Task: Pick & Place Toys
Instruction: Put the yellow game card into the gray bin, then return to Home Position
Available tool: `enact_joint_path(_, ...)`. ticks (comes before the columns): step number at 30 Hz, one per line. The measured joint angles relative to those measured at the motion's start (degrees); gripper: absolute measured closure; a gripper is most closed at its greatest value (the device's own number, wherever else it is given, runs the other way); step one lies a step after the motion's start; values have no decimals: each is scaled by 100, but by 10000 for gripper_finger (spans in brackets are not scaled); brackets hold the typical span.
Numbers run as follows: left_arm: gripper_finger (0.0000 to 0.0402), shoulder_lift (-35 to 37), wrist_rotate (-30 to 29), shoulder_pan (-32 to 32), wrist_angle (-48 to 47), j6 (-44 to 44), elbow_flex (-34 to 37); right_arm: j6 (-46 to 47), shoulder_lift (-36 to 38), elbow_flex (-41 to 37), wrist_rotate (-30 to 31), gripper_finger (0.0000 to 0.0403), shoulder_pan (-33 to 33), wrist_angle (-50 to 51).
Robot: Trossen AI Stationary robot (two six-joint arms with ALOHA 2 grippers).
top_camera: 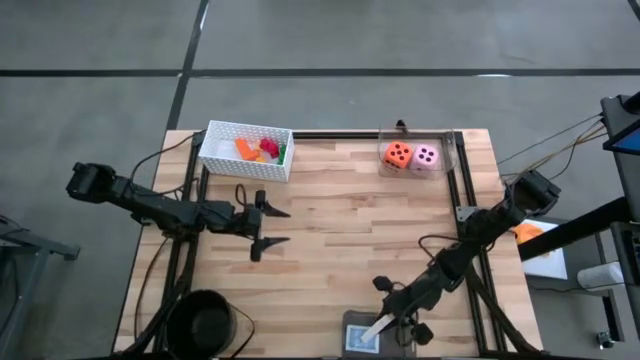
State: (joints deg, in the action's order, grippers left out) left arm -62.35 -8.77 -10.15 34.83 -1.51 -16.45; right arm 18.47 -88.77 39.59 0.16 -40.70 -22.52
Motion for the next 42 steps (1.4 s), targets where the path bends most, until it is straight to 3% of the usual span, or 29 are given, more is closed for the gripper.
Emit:
enact_joint_path(7,87,0,-201,0,-234,2,0,595,-147,469,-2,337,-24,1122)
enact_joint_path(16,87,0,-199,0,-249,1,0,899,-123,449,10,165,-23,1080)
enact_joint_path(22,87,0,-199,0,-275,-1,-4,905,-127,425,81,102,-21,1045)
enact_joint_path(28,87,0,-199,0,-415,0,-4,393,69,433,134,72,37,942)
enact_joint_path(33,87,52,-542,76,-467,33,-4,-336,607,465,966,65,228,1016)
enact_joint_path(37,87,241,-971,146,-568,-593,-4,220,1189,431,1351,64,394,1417)
enact_joint_path(39,87,411,-767,139,-686,-420,-4,-316,1441,351,1146,64,392,1290)
enact_joint_path(42,87,827,117,151,-972,-94,-2,-1069,1827,92,606,64,387,686)
